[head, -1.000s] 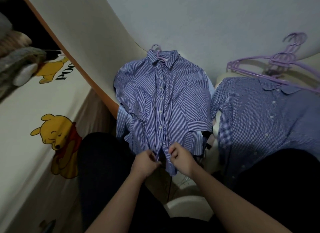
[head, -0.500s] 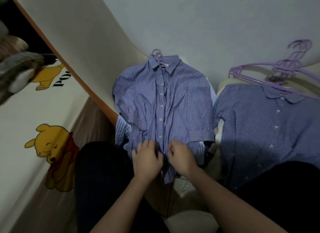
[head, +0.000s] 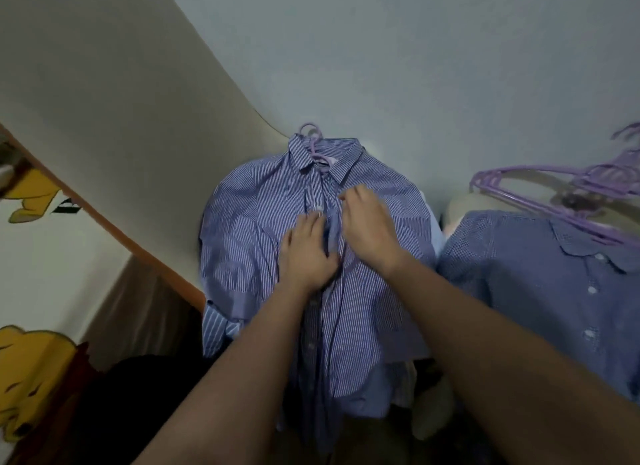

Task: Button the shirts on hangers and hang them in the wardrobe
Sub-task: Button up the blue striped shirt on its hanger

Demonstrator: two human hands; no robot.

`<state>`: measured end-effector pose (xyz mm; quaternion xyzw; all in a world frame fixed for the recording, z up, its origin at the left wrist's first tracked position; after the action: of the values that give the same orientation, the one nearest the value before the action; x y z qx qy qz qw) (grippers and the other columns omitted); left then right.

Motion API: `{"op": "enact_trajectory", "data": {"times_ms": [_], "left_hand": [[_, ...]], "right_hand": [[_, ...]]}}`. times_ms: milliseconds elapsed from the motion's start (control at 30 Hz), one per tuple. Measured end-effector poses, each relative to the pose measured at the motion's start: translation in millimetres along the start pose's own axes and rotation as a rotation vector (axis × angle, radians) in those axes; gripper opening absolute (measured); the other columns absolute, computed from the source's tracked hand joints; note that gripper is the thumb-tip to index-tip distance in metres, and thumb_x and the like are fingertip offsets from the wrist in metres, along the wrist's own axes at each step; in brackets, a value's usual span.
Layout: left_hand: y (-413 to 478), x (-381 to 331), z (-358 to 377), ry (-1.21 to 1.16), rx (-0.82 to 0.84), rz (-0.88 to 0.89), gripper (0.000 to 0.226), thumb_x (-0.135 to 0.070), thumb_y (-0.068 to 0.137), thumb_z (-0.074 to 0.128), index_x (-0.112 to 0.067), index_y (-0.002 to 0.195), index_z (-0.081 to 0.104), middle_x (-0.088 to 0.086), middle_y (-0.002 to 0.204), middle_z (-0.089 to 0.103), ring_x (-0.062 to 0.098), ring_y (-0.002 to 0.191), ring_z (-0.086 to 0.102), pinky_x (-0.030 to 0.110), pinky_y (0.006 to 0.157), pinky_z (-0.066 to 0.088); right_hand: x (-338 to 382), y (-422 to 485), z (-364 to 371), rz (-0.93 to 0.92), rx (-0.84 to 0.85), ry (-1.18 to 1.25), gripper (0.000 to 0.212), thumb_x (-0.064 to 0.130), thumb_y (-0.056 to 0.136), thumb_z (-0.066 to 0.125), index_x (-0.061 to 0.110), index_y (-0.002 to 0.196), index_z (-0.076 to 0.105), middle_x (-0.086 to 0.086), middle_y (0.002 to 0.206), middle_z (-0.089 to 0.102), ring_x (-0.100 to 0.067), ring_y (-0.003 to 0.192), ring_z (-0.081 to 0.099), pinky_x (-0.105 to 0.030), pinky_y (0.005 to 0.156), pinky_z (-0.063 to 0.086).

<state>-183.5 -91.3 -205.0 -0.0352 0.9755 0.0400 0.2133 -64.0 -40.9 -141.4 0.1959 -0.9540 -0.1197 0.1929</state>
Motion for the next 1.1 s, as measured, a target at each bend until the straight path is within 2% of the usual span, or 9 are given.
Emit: {"op": "enact_trajectory", "data": {"times_ms": [100, 200, 333, 400, 467, 600, 733, 867, 1100], "left_hand": [[-7, 14, 29, 0.117, 0.040, -0.021, 0.074, -0.055, 0.098, 0.030, -0.023, 0.163, 0.012, -0.005, 0.170, 0.005, 0.013, 0.156, -0.004, 0.041, 0.127, -0.002], [-5, 15, 40, 0.147, 0.003, -0.048, 0.073, -0.057, 0.099, 0.022, -0.026, 0.163, 0.006, -0.009, 0.170, -0.002, 0.010, 0.156, -0.008, 0.041, 0.126, -0.004], [-9, 13, 40, 0.159, -0.087, -0.031, 0.071, -0.057, 0.100, 0.022, -0.025, 0.162, 0.012, -0.008, 0.169, 0.004, 0.010, 0.156, -0.004, 0.041, 0.126, -0.004], [-7, 15, 43, 0.161, -0.101, -0.034, 0.070, -0.056, 0.100, 0.025, -0.024, 0.162, 0.017, -0.008, 0.169, 0.009, 0.010, 0.156, 0.000, 0.041, 0.126, -0.002], [-7, 14, 43, 0.161, -0.115, -0.030, 0.070, -0.055, 0.100, 0.028, -0.023, 0.161, 0.021, -0.008, 0.168, 0.014, 0.011, 0.156, 0.004, 0.041, 0.126, 0.001], [-7, 15, 43, 0.143, -0.123, -0.037, 0.069, -0.053, 0.099, 0.032, -0.023, 0.160, 0.025, -0.007, 0.167, 0.020, 0.011, 0.156, 0.010, 0.042, 0.126, 0.004], [-7, 15, 44, 0.131, -0.120, -0.046, 0.069, -0.053, 0.099, 0.033, -0.023, 0.160, 0.026, -0.008, 0.167, 0.021, 0.010, 0.156, 0.010, 0.042, 0.126, 0.004], [-6, 15, 45, 0.124, -0.125, -0.041, 0.068, -0.053, 0.099, 0.034, -0.024, 0.160, 0.027, -0.008, 0.167, 0.022, 0.010, 0.155, 0.011, 0.040, 0.126, 0.002], [-7, 17, 47, 0.134, -0.117, -0.048, 0.068, -0.054, 0.099, 0.032, -0.025, 0.160, 0.027, -0.009, 0.166, 0.022, 0.010, 0.155, 0.012, 0.041, 0.126, 0.004]], "right_hand": [[-9, 31, 10, -0.023, 0.046, -0.055, 0.035, 0.007, 0.096, 0.044, 0.009, 0.129, 0.055, -0.007, 0.126, 0.052, -0.027, 0.119, 0.048, -0.041, 0.099, 0.035], [-18, 62, 26, -0.039, 0.052, -0.081, 0.037, 0.006, 0.096, 0.043, 0.011, 0.131, 0.053, -0.005, 0.128, 0.052, -0.025, 0.122, 0.045, -0.040, 0.102, 0.031], [-20, 100, 35, -0.049, -0.013, -0.075, 0.039, 0.001, 0.093, 0.045, 0.010, 0.129, 0.053, -0.007, 0.127, 0.053, -0.026, 0.118, 0.048, -0.040, 0.097, 0.033], [-22, 121, 38, -0.026, -0.012, -0.068, 0.044, -0.002, 0.091, 0.047, 0.010, 0.133, 0.051, -0.008, 0.132, 0.052, -0.027, 0.123, 0.047, -0.042, 0.106, 0.031], [-21, 138, 40, -0.015, 0.015, -0.054, 0.052, -0.003, 0.089, 0.050, 0.010, 0.139, 0.046, -0.009, 0.136, 0.051, -0.027, 0.126, 0.046, -0.046, 0.112, 0.029], [-19, 165, 56, 0.053, 0.132, -0.024, 0.050, 0.003, 0.092, 0.049, 0.017, 0.140, 0.044, -0.005, 0.131, 0.055, -0.027, 0.124, 0.048, -0.050, 0.107, 0.026], [-21, 175, 66, 0.055, 0.143, -0.009, 0.027, 0.022, 0.100, 0.050, 0.030, 0.125, 0.056, 0.000, 0.121, 0.062, -0.028, 0.119, 0.046, -0.048, 0.097, 0.024], [-27, 176, 59, 0.051, 0.034, -0.068, 0.015, 0.017, 0.098, 0.053, 0.031, 0.097, 0.059, 0.002, 0.102, 0.065, -0.025, 0.107, 0.044, -0.040, 0.079, 0.017], [-40, 167, 48, 0.063, -0.016, -0.216, 0.040, 0.001, 0.091, 0.050, 0.020, 0.125, 0.054, -0.005, 0.124, 0.056, -0.027, 0.115, 0.044, -0.042, 0.088, 0.029]]}}
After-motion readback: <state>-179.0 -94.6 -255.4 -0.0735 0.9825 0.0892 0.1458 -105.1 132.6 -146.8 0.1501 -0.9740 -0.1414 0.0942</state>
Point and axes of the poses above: each hand's wrist, its own y-axis towards the middle knuckle, its own z-axis out of the palm, x = y × z, the point moved 3 cm from there along y, towards the middle knuckle
